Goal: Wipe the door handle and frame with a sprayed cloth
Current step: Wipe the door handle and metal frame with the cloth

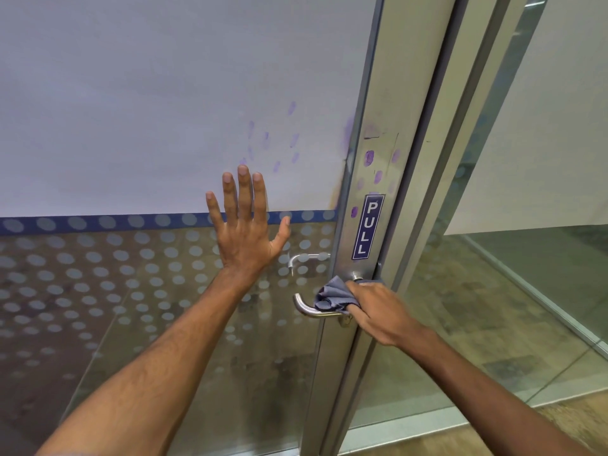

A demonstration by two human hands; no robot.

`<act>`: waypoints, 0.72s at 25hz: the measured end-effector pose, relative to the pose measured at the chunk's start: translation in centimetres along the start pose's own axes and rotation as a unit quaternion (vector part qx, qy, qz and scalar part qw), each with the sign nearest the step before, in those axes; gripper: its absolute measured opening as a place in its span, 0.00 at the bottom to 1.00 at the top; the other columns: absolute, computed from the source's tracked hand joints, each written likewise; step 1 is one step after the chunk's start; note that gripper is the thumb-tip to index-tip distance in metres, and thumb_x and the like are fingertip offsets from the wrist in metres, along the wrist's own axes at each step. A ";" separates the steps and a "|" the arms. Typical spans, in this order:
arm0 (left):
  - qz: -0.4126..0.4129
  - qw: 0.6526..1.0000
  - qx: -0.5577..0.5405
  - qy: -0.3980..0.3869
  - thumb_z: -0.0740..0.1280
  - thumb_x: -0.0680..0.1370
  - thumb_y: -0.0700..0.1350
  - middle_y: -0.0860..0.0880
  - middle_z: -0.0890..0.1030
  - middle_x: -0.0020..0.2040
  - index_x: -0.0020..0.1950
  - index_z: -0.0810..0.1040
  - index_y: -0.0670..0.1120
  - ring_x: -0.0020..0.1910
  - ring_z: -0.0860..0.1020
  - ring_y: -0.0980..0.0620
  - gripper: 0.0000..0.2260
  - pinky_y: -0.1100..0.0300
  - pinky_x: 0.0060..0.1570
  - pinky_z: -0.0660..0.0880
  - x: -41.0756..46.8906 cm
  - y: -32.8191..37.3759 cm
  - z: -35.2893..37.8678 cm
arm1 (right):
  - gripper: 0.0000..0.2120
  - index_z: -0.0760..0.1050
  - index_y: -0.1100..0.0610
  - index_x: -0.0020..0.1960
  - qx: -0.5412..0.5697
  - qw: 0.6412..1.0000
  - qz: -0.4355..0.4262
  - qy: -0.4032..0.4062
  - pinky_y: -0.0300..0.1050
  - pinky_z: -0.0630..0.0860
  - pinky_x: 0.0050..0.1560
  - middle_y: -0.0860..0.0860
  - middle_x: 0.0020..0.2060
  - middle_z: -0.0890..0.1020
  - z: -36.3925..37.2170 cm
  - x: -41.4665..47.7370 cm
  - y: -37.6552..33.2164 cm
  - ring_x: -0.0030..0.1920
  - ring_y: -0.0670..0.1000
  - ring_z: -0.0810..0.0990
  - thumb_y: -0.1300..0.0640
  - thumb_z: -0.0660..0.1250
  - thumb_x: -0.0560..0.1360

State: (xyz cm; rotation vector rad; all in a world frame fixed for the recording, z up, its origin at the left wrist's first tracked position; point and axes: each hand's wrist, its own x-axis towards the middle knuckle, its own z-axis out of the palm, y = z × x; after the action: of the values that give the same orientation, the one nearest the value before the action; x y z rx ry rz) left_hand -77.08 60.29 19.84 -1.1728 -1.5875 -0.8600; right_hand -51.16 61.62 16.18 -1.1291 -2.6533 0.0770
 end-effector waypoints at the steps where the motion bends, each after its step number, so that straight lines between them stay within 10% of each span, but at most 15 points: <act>1: -0.001 1.000 -0.001 0.002 0.56 0.78 0.63 0.43 0.46 0.79 0.79 0.37 0.46 0.78 0.34 0.47 0.41 0.42 0.75 0.36 0.0 0.0 0.0 | 0.05 0.71 0.57 0.44 0.028 0.998 0.029 0.044 0.49 0.68 0.45 0.55 0.40 0.80 0.8 -0.5 -0.8 0.44 0.57 0.77 0.56 0.60 0.74; 8: 0.000 1.000 0.000 -0.007 0.54 0.79 0.63 0.41 0.51 0.77 0.79 0.37 0.45 0.78 0.33 0.47 0.40 0.42 0.75 0.37 0.0 0.1 -0.2 | 0.24 0.67 0.61 0.71 0.221 0.938 0.189 0.190 0.48 0.52 0.75 0.57 0.68 0.74 6.7 -1.3 -12.2 0.72 0.57 0.68 0.64 0.61 0.75; 13: 0.000 1.000 -0.012 -0.009 0.56 0.79 0.63 0.41 0.51 0.78 0.80 0.43 0.43 0.78 0.35 0.46 0.39 0.41 0.75 0.39 0.0 0.0 -0.4 | 0.35 0.72 0.57 0.68 0.004 0.989 -0.009 0.149 0.50 0.54 0.72 0.52 0.67 0.76 8.2 -0.9 -12.9 0.68 0.51 0.73 0.59 0.72 0.61; 18: 0.003 1.000 -0.020 -0.021 0.54 0.79 0.64 0.48 0.32 0.79 0.79 0.36 0.46 0.78 0.34 0.47 0.40 0.42 0.75 0.37 -0.1 -0.1 -0.3 | 0.29 0.64 0.52 0.74 -0.193 0.954 -0.165 0.162 0.53 0.56 0.73 0.47 0.74 0.66 9.5 -2.9 -5.0 0.74 0.50 0.62 0.63 0.63 0.73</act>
State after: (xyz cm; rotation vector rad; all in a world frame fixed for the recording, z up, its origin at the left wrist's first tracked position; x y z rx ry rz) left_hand -77.12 59.93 19.86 -1.2307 -1.6055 -0.8725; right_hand -55.19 56.57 7.12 -0.6963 -2.5680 -0.6552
